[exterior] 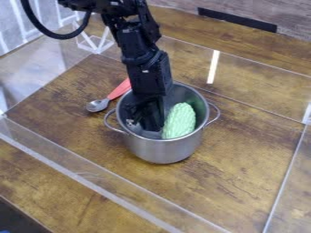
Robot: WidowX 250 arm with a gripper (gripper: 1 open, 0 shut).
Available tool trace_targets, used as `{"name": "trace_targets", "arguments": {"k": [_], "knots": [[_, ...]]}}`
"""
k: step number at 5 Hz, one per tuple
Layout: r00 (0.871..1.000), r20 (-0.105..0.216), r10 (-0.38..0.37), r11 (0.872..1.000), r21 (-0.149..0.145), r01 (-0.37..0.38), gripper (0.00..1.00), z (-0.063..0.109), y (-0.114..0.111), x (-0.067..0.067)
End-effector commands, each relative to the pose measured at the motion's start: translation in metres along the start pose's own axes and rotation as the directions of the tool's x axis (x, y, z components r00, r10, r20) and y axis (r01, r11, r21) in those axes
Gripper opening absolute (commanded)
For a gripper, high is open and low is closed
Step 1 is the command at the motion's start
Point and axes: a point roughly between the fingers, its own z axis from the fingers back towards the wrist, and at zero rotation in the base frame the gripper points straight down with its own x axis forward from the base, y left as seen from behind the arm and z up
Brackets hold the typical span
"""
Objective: Put the green object in the silver pot
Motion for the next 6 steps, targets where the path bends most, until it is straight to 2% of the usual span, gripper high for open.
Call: {"name": "trace_targets", "arguments": {"k": [1, 2, 3, 4, 6], "knots": [[0.998, -0.004, -0.066, 0.995, 0.072, 0.066, 0.00, 0.034, 0.009, 0.012], [1.000, -0.014, 0.000, 0.997, 0.080, 0.001, 1.00, 0.049, 0.019, 0.008], [0.997, -0.007, 0.075, 0.993, 0.088, -0.074, 1.00, 0.054, 0.027, 0.001], [0.994, -0.015, 0.111, 0.989, 0.098, -0.109, 1.00, 0.066, 0.026, 0.005], [0.987, -0.013, 0.161, 0.982, 0.105, -0.159, 1.00, 0.075, 0.021, 0.010]]}}
